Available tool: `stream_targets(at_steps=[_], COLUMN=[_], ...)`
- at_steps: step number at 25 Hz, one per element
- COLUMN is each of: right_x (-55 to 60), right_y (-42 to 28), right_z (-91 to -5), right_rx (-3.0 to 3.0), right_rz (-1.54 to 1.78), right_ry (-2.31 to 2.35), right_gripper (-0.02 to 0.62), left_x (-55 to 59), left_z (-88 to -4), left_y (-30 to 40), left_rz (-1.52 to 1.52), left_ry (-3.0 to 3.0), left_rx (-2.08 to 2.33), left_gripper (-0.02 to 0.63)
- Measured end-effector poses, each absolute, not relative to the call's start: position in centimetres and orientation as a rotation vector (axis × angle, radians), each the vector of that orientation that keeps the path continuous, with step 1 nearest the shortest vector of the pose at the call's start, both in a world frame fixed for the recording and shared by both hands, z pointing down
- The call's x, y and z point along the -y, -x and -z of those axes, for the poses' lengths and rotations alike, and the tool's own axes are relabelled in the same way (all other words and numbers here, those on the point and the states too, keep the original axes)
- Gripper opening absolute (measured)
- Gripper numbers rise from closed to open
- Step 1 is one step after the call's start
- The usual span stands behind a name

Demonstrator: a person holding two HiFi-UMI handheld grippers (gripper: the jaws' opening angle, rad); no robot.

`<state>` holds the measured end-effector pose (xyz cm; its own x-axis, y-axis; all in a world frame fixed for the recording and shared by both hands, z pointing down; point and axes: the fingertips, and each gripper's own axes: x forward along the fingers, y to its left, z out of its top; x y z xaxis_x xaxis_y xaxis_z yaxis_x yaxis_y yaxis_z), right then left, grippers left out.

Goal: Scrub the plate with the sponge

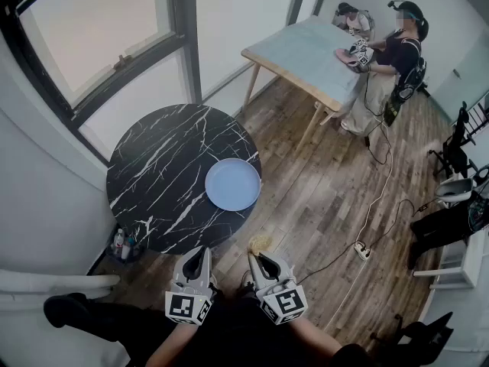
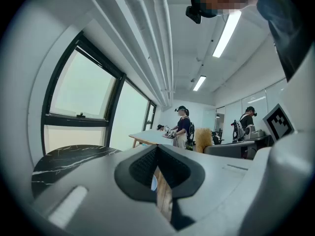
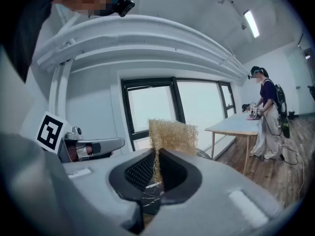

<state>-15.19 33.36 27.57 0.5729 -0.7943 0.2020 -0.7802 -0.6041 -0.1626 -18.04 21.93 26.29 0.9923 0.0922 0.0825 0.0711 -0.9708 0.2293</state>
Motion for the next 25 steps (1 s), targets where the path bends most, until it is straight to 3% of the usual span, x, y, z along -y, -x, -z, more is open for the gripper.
stream_targets(at_steps=[25], right_x=[-36.3], right_y=[14.9], right_z=[-27.7], right_rx=[-1.434], right_rz=[0.426], right_ry=[2.692], right_gripper=[0.021], left_x=[-25.4], left_z=[-27.6], left_y=[17.9], left_rz=[-0.176], left_ry=[-2.902], left_rx=[-0.088], left_gripper=[0.001])
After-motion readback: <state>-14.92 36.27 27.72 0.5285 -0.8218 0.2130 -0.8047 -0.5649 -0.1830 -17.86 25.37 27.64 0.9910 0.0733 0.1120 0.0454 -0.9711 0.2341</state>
